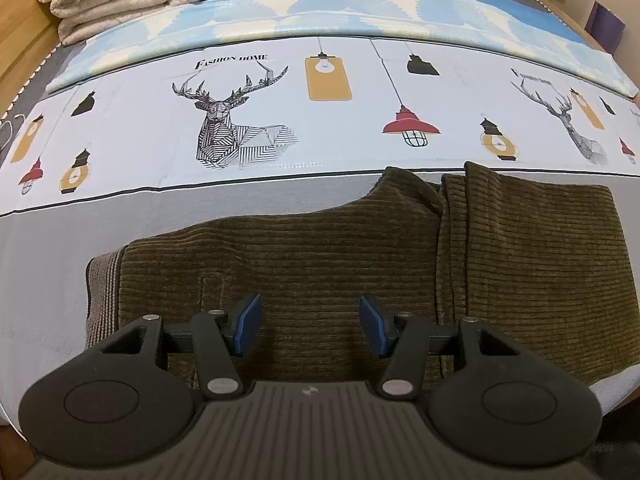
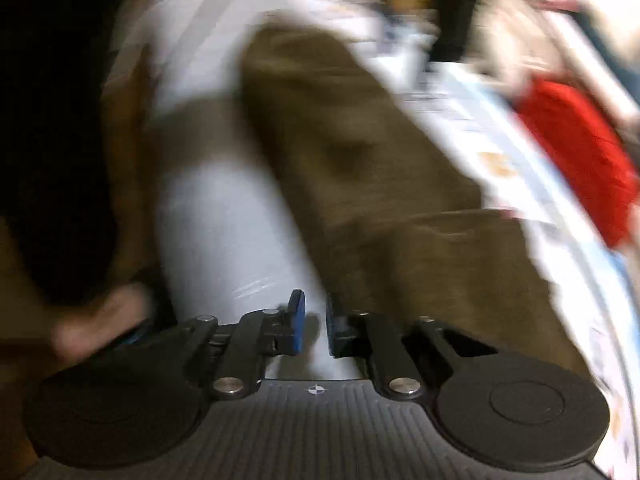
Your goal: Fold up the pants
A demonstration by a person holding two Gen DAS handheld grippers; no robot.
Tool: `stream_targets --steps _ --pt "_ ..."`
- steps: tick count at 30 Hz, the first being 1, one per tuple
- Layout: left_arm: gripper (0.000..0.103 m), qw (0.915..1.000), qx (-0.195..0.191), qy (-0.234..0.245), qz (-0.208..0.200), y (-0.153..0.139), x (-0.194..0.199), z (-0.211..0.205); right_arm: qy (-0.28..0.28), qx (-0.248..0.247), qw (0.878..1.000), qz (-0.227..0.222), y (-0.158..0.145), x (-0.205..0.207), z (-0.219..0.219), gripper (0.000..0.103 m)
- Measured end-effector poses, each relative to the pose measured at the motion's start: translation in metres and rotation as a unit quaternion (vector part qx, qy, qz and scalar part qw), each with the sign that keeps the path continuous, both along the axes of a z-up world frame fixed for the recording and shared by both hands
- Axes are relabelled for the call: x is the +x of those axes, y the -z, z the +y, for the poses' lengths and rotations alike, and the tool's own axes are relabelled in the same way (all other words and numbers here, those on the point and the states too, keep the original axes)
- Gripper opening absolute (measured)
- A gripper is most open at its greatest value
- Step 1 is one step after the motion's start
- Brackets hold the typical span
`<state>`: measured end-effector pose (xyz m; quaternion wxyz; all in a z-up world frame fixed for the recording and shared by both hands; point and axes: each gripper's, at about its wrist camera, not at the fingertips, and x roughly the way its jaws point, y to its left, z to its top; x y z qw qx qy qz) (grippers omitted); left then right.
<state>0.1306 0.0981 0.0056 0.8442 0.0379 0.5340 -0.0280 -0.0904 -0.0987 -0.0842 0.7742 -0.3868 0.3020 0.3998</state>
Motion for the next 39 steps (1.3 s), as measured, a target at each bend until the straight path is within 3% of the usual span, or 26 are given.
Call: stream_targets --steps 2,4,6,7,10,12,16,20,22,26,28,30,32,36,39 --pt "0.059 1.0000 -0.001 0.000 0.000 0.000 0.000 -0.002 -0.032 -0.014 0.999 -0.012 -0.003 -0.014 -0.010 0.010" --pt "0.059 1.0000 -0.001 0.000 0.000 0.000 0.000 -0.002 -0.001 0.012 1.000 -0.004 -0.018 -0.010 -0.029 0.018" --pt "0.059 1.0000 -0.008 -0.001 0.003 0.001 -0.001 -0.003 0.057 0.054 0.997 0.016 -0.039 0.006 -0.056 0.037" --pt "0.059 0.9998 -0.016 -0.003 0.005 0.001 -0.001 -0.002 0.094 0.075 0.992 0.021 -0.049 0.016 -0.071 0.042" --pt "0.059 0.9980 -0.060 -0.012 0.016 0.002 0.001 0.000 0.227 0.137 0.964 0.028 -0.075 0.049 -0.128 0.056" --pt "0.059 0.9956 -0.089 -0.014 0.025 0.004 0.003 -0.002 0.316 0.179 0.931 0.039 -0.080 0.067 -0.168 0.068" --pt "0.060 0.9878 -0.141 0.006 0.066 0.017 0.005 -0.019 0.482 0.223 0.842 0.095 -0.057 0.094 -0.233 0.069" --pt "0.062 0.9807 -0.163 0.031 0.103 0.032 0.007 -0.044 0.551 0.269 0.762 0.208 -0.022 0.108 -0.267 0.069" --pt "0.063 0.9794 -0.160 0.037 0.118 0.040 0.008 -0.056 0.560 0.284 0.742 0.236 -0.010 0.111 -0.272 0.070" --pt "0.063 0.9818 -0.127 0.045 0.134 0.053 0.012 -0.076 0.549 0.290 0.743 0.249 -0.001 0.112 -0.270 0.073" --pt "0.063 0.9839 -0.120 0.032 0.129 0.053 0.016 -0.079 0.535 0.295 0.751 0.250 -0.001 0.122 -0.267 0.060" --pt "0.063 0.9858 -0.119 0.012 0.117 0.050 0.022 -0.080 0.533 0.292 0.758 0.238 -0.003 0.127 -0.262 0.033" --pt "0.063 0.9864 -0.124 -0.003 0.108 0.047 0.028 -0.082 0.531 0.306 0.757 0.227 -0.008 0.129 -0.269 0.019" --pt "0.063 0.9840 -0.152 -0.014 0.091 0.039 0.040 -0.095 0.535 0.352 0.748 0.174 -0.035 0.123 -0.296 0.016" --pt "0.063 0.9823 -0.166 -0.009 0.085 0.036 0.048 -0.109 0.565 0.336 0.742 0.135 -0.044 0.115 -0.331 0.016"
